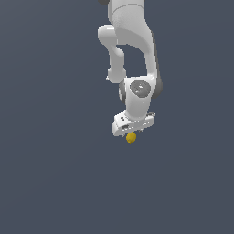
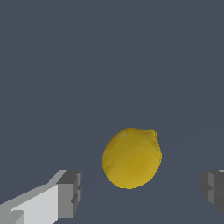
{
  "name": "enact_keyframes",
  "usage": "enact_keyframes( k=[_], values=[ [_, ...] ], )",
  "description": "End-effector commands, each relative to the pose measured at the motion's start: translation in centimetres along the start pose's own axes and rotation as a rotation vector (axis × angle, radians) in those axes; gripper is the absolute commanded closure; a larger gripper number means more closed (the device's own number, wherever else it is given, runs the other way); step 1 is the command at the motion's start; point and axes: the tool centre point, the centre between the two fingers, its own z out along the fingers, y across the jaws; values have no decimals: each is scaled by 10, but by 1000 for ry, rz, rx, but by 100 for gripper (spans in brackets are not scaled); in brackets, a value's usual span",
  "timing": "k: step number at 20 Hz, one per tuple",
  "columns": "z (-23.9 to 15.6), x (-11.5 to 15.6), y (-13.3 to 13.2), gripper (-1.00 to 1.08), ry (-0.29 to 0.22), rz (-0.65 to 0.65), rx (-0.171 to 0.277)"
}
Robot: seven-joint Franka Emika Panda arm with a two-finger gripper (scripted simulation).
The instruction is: Pick up the object and move it to a goal position.
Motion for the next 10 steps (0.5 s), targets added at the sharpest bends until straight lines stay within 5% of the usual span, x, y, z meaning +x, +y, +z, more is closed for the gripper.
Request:
enact_keyframes(
  k=[1, 10],
  values=[
    [6, 0, 0, -92, -1, -1, 0],
    [44, -1, -1, -92, 1, -6, -1]
  ],
)
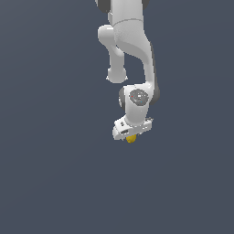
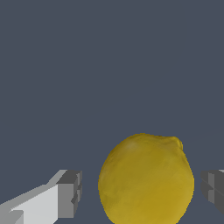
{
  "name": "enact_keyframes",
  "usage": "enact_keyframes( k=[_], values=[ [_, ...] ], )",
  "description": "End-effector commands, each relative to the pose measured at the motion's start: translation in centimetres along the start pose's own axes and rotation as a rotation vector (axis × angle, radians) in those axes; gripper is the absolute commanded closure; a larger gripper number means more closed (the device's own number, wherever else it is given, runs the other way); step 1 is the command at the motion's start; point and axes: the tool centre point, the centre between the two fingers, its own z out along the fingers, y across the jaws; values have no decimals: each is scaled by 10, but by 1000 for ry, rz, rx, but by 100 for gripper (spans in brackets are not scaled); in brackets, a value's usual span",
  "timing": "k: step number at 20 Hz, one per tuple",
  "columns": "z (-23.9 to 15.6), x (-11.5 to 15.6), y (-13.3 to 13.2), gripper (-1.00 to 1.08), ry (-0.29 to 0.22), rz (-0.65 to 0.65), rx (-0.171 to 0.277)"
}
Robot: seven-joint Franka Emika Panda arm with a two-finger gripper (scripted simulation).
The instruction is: Pick up the object and move it to a goal position.
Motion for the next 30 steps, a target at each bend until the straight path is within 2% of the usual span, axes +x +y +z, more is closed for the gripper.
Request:
enact_keyframes(
  k=[1, 4, 5, 19, 30],
  values=[
    [7, 1, 0, -92, 1, -1, -1],
    [9, 1, 0, -92, 1, -1, -1],
    [9, 1, 0, 108, 1, -1, -1],
    [4, 3, -1, 108, 1, -1, -1],
    [-48, 32, -16, 108, 1, -1, -1]
  ],
)
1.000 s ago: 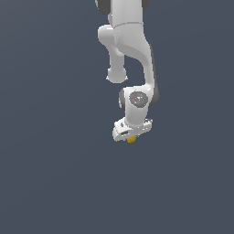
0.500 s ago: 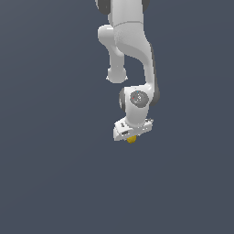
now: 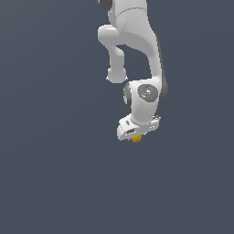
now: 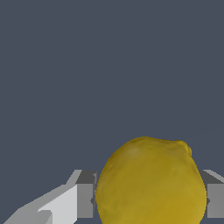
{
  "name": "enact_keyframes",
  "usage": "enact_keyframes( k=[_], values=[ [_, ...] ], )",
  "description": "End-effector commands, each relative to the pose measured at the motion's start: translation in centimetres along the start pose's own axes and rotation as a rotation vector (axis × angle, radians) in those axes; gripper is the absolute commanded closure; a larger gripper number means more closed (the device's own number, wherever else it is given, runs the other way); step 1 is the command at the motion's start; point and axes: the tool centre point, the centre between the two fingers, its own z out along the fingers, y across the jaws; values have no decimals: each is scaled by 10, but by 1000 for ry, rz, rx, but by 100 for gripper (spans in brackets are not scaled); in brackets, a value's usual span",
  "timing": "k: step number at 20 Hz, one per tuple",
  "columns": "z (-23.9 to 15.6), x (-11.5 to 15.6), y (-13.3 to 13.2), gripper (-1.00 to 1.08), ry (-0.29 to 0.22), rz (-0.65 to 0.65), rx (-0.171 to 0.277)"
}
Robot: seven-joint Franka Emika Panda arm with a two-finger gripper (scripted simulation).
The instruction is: Pick up the object and move it to a goal position.
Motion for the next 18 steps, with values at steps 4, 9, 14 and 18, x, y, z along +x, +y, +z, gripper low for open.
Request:
enact_keyframes(
  k=[4, 9, 14, 18],
  values=[
    [-42, 23, -12, 108, 2, 0, 0],
    [-85, 47, -24, 108, 2, 0, 0],
    [-125, 70, -35, 108, 2, 0, 0],
    [-150, 85, -42, 108, 2, 0, 0]
  ],
)
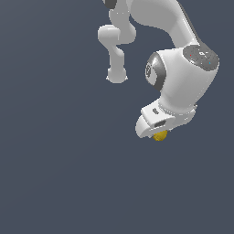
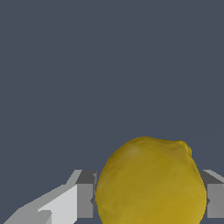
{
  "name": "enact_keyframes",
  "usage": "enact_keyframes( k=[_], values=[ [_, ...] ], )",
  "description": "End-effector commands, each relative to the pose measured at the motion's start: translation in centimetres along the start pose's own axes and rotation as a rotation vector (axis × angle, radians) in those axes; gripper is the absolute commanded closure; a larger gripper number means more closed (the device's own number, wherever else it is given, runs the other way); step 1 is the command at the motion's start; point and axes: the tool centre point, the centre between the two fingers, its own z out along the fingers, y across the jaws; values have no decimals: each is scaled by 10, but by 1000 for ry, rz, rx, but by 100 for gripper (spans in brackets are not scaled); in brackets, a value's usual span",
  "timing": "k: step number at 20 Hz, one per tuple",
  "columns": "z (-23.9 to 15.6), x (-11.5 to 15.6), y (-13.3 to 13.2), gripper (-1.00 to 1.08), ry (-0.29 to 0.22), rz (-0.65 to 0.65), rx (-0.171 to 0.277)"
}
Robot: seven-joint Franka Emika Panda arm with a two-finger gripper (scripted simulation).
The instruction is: Pick up the object and move it to a goal position.
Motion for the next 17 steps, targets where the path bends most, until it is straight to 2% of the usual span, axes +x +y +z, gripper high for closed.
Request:
enact_keyframes(
  k=[1, 8, 17],
  values=[
    [-14, 9, -4, 108, 0, 1, 0],
    [-38, 24, -10, 108, 0, 1, 0],
    [-47, 30, -12, 108, -1, 1, 0]
  ],
)
